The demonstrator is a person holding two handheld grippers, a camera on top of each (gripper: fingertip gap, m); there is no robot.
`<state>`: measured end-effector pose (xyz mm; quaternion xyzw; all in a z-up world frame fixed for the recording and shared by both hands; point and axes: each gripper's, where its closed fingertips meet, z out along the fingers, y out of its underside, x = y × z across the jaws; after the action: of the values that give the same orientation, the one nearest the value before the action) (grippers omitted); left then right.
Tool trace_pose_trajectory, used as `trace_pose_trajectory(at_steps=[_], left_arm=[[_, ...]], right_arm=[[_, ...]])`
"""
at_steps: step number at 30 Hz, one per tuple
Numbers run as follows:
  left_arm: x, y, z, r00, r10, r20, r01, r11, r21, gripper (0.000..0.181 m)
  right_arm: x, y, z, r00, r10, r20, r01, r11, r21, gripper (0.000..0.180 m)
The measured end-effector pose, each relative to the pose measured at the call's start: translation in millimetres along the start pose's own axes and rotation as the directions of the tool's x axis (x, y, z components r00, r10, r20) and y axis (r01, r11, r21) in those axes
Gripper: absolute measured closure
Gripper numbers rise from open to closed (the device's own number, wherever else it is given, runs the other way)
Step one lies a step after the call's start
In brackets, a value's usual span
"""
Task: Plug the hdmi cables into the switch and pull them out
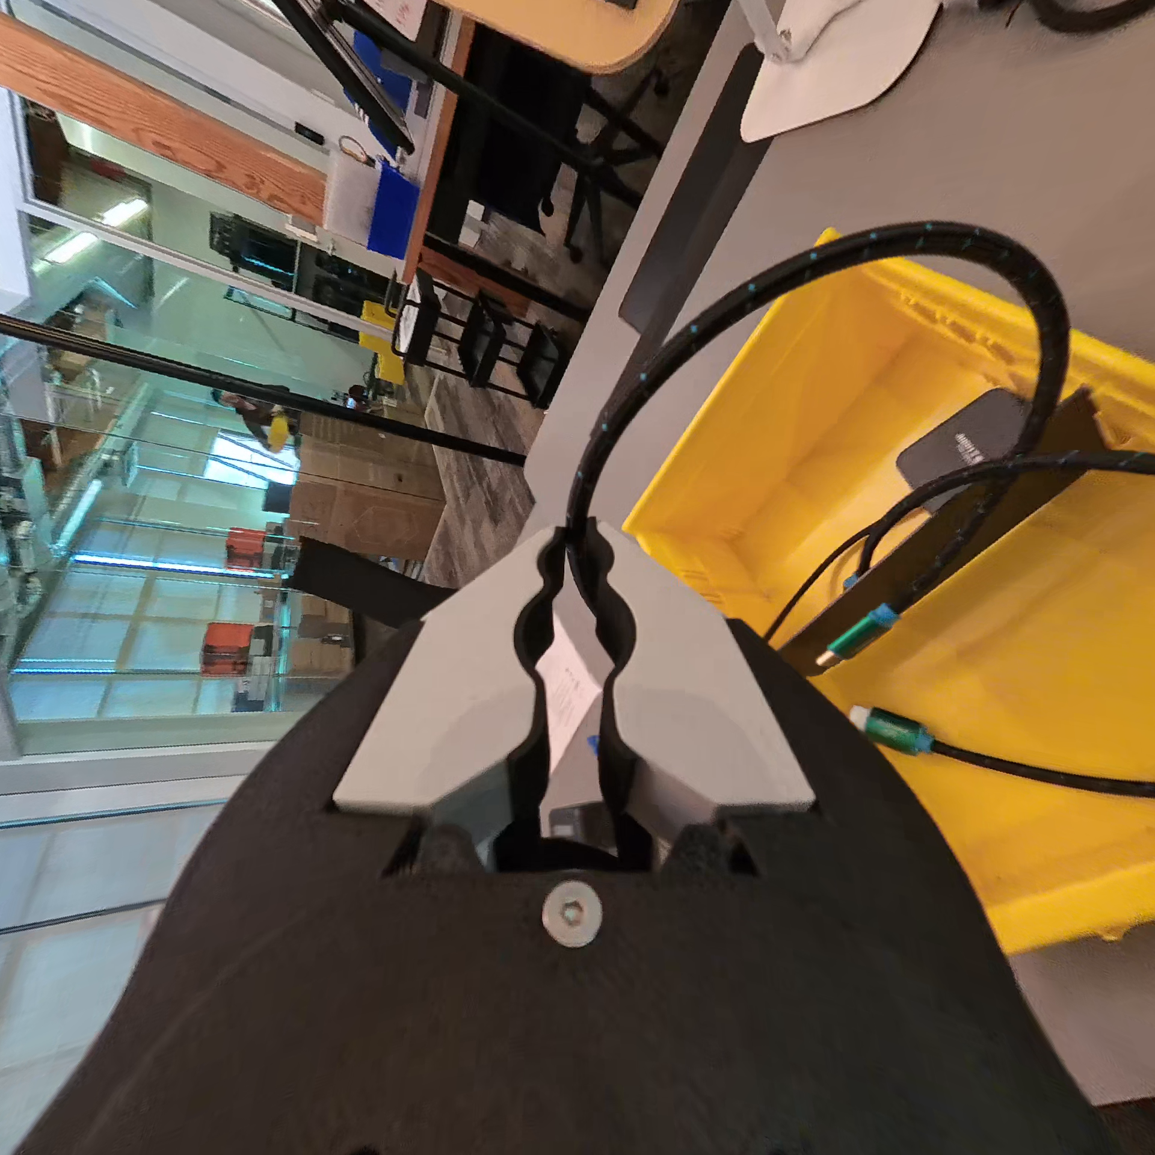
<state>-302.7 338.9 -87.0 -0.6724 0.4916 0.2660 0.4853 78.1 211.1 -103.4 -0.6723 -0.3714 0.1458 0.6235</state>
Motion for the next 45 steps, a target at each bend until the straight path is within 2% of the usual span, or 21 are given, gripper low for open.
trace_pose_trajectory(at_steps=[7,11,17,22,26,30,33,36,38,40,43,45], left_arm=[[12,-6,-1,0.979,-0.180,-0.098,0.189,0.978,0.093,0.178],[25,-9,1,0.935,-0.299,-0.191,0.322,0.940,0.108,0.177],[40,-4,11,0.730,-0.595,-0.335,0.658,0.744,0.112,0.177],[44,-13,17,0.566,-0.693,-0.448,0.800,0.593,0.094,0.177],[40,-29,12,0.464,-0.714,-0.524,0.863,0.497,0.088,0.176],[26,-42,5,0.485,-0.708,-0.513,0.858,0.500,0.122,0.176],[9,-53,-5,0.414,-0.716,-0.561,0.902,0.406,0.148,0.176],[-3,-54,-7,0.424,-0.720,-0.549,0.901,0.394,0.179,0.176],[-8,-52,-7,0.377,-0.732,-0.567,0.923,0.344,0.170,0.176],[-17,-46,-6,0.376,-0.746,-0.550,0.926,0.327,0.190,0.176],[-33,-39,-7,0.317,-0.766,-0.560,0.948,0.241,0.207,0.176],[-40,-32,-3,0.328,-0.781,-0.532,0.944,0.248,0.218,0.176]], right_arm=[[-1,-2,0,1.000,-0.003,0.000,0.003,1.000,0.002,0.163],[0,-2,0,1.000,0.000,0.001,0.000,1.000,0.004,0.163],[-3,-2,1,1.000,-0.001,0.007,0.001,1.000,0.004,0.163],[-3,-2,1,1.000,-0.001,0.007,0.001,1.000,0.004,0.163],[-1,-3,0,1.000,-0.001,0.004,0.001,1.000,0.007,0.163],[0,0,0,1.000,0.005,0.004,-0.005,1.000,0.003,0.163],[0,3,1,1.000,0.008,0.006,-0.008,1.000,-0.002,0.163],[0,6,3,1.000,0.011,0.008,-0.011,1.000,-0.010,0.163],[-1,7,5,1.000,0.012,0.011,-0.011,1.000,-0.014,0.163],[-3,8,7,1.000,0.012,0.015,-0.012,1.000,-0.018,0.163],[-4,11,10,1.000,0.013,0.019,-0.013,1.000,-0.028,0.163],[-5,13,12,1.000,0.014,0.023,-0.013,0.999,-0.032,0.163]])
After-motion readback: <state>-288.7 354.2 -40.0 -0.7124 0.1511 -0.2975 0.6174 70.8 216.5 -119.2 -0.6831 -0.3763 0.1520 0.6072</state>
